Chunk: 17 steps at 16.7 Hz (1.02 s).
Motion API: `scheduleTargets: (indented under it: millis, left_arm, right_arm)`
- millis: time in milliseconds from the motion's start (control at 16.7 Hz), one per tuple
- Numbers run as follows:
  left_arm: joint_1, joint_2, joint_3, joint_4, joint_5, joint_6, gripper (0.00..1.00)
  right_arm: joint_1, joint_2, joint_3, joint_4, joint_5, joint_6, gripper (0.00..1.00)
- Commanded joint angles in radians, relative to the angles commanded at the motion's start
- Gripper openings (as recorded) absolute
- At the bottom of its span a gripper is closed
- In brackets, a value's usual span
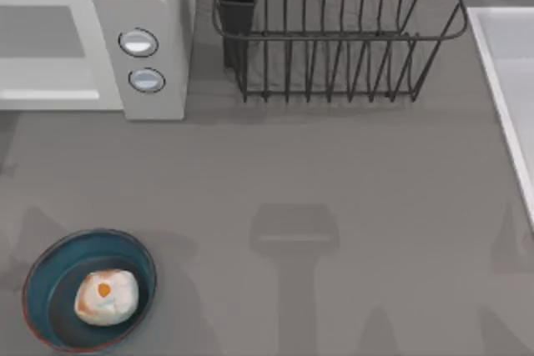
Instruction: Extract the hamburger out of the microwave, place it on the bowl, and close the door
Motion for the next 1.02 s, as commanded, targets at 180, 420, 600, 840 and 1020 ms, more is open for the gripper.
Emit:
scheduleTargets:
  millis: [180, 420, 600, 840, 1020]
  left_arm:
    - [0.233, 0.194, 0.200, -0.168, 0.171, 0.132, 0.00]
    - [0.469, 0.392, 0.403, -0.339, 0.340, 0.268, 0.00]
    - [0.560, 0.469, 0.482, -0.405, 0.403, 0.321, 0.00]
    - [0.570, 0.477, 0.491, -0.413, 0.410, 0.327, 0.00]
    - [0.562, 0.476, 0.476, -0.395, 0.414, 0.321, 0.00]
  right_arm:
    - [0.000, 0.000, 0.000, 0.000, 0.000, 0.000, 1.00]
    - [0.000, 0.000, 0.000, 0.000, 0.000, 0.000, 1.00]
    - [0.000, 0.000, 0.000, 0.000, 0.000, 0.000, 1.00]
    - [0.000, 0.000, 0.000, 0.000, 0.000, 0.000, 1.00]
    - [0.000, 0.000, 0.000, 0.000, 0.000, 0.000, 1.00]
